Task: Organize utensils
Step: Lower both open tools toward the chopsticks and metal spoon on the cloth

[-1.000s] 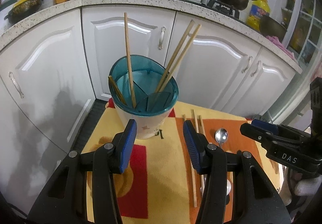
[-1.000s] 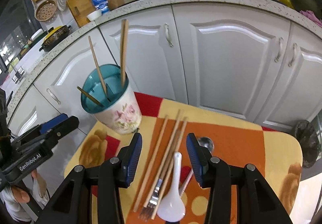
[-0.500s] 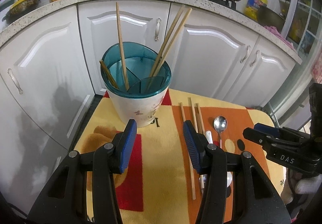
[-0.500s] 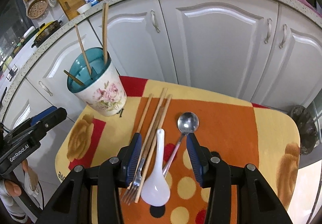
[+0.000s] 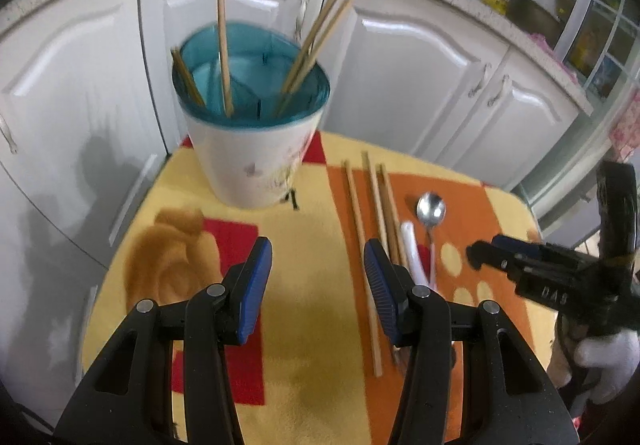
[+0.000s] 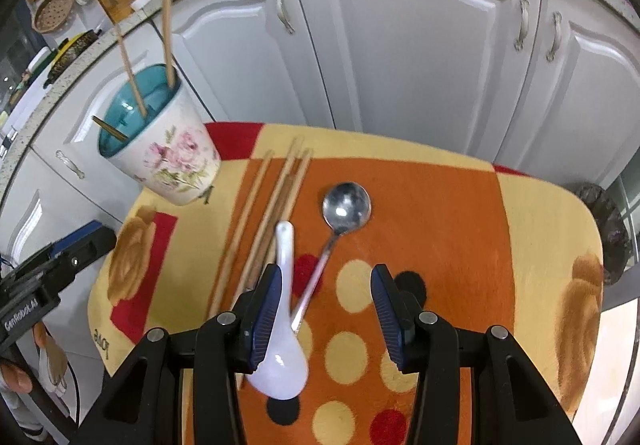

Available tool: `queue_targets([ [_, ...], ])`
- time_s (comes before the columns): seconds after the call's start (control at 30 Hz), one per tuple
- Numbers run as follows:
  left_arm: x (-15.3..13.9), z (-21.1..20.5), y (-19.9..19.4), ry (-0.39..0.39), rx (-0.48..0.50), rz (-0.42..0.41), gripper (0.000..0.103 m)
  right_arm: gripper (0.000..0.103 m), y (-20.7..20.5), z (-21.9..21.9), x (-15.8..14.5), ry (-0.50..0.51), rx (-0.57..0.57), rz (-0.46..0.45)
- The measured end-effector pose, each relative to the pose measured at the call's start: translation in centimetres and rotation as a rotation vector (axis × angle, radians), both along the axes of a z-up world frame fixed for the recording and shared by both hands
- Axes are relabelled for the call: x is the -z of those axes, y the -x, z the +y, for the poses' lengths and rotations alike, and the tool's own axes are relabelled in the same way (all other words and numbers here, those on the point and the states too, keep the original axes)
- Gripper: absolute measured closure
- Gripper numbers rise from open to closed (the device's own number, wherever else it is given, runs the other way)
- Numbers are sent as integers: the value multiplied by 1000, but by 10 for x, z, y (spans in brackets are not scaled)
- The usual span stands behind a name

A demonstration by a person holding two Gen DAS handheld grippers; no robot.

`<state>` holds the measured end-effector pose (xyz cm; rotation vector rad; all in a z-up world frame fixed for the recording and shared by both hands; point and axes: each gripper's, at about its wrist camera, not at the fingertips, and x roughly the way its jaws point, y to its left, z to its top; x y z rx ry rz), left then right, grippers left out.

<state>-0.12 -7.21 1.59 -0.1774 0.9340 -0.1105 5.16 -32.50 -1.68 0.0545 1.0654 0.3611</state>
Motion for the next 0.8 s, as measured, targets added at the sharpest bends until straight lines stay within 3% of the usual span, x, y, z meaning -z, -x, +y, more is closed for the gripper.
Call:
queue_targets([
  [0.3,34,-14,-7,-40,18,80,56,59,-27,-7,30,1,41,57],
  [0.8,51,-20,-23,-73,24,112,56,59,-72,-3,48,5,13,37],
])
